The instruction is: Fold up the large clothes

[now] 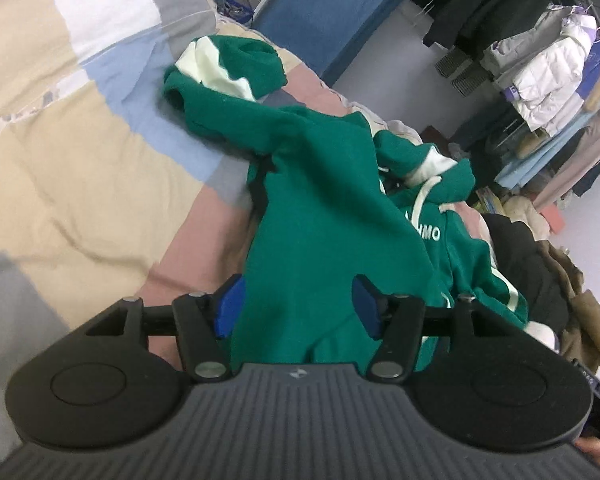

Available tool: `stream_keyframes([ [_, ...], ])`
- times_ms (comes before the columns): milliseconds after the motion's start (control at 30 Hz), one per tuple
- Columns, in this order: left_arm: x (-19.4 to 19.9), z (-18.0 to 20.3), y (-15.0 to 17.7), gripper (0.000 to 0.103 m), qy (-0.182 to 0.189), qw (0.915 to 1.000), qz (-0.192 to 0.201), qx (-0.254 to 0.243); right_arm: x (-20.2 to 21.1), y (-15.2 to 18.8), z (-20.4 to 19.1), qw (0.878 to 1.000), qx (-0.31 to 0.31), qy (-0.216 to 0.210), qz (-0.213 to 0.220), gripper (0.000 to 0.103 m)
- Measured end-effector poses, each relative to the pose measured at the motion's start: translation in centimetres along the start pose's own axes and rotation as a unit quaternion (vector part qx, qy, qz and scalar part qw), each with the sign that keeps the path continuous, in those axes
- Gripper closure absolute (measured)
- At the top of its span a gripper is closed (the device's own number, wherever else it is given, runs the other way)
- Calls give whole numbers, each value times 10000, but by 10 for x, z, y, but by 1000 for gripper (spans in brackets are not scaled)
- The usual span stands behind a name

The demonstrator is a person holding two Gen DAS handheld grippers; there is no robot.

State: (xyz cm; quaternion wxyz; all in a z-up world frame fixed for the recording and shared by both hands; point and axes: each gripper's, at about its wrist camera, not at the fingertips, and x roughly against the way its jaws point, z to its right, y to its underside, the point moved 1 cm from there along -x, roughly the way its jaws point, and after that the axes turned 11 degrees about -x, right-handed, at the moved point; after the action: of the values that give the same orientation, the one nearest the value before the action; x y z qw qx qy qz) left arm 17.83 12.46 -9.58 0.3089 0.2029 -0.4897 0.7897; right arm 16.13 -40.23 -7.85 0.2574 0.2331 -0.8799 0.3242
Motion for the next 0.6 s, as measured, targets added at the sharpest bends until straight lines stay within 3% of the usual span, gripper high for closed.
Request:
stream_keyframes([
  [200,3,-16,26,37,44,9998,-147,138,-4,41,16,9992,-230,122,-292,18],
  [333,-18,-22,37,37,110,9992,-386,89,-15,58,22,9980,-83,460,-435,18],
  [400,-29,-20,40,37,289,9980,-558,35,-20,59,27,9967,-312,494,-568,18],
  [500,-40,-13,44,37,402,9972,-622,-137,-27,61,35,9934,-728,76,-886,17],
  [600,-45,-9,45,37,554,9964,-610,-185,-28,67,30,9894,-743,-508,-1136,16],
])
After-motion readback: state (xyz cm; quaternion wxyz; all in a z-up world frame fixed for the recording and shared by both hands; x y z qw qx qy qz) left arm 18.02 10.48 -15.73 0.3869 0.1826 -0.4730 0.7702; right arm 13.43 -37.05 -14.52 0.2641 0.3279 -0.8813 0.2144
